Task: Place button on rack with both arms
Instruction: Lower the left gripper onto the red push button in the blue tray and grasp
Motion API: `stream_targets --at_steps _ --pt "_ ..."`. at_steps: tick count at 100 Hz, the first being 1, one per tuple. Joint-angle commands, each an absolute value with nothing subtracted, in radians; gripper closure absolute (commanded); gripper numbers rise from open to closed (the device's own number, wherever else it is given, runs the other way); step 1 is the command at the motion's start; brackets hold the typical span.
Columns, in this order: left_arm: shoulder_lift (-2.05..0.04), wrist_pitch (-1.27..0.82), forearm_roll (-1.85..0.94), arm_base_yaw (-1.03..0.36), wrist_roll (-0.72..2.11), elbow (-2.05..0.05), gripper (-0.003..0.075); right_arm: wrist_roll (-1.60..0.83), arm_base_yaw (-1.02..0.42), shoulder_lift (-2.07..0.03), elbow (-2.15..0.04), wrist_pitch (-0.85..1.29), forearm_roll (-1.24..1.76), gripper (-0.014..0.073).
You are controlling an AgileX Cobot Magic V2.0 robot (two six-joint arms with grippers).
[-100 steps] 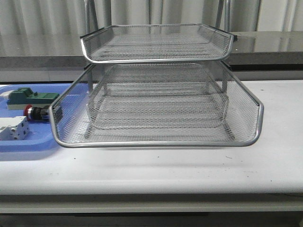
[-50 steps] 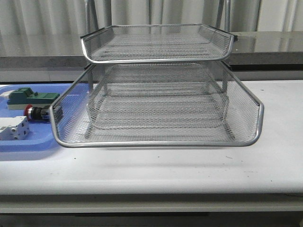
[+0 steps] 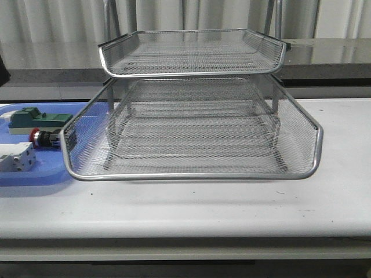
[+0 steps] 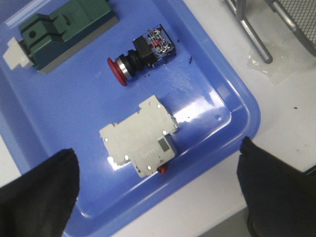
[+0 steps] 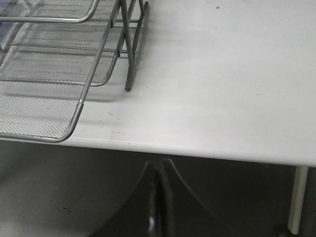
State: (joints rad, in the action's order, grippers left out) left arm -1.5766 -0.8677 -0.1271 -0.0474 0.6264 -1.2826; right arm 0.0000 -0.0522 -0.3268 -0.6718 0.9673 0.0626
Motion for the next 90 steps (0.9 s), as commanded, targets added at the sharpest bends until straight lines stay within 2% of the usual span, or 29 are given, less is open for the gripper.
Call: stream_targets --at_steps 1,21,45,90 --pt "-1.619 -0.872 -0.147 -0.07 0.725 -1.4 0.0104 0.0 -0.044 -0.338 -0.705 0.909 0.059 0.0663" --pt "-1.795 -0.945 -0.147 -0.098 0.883 -1.587 0.0104 0.0 -0.044 -0.338 -0.705 0.909 0.059 0.0663" --pt "-1.948 -0.986 -0.141 -0.1 0.927 -1.741 0.0104 0.0 -0.044 -0.338 -0.705 0.909 0.059 0.0663" --pt "-2.086 -0.976 -0.068 -0.1 1.009 -1.798 0.0104 0.0 -0.044 -0.338 -0.705 0.909 0.059 0.0663"
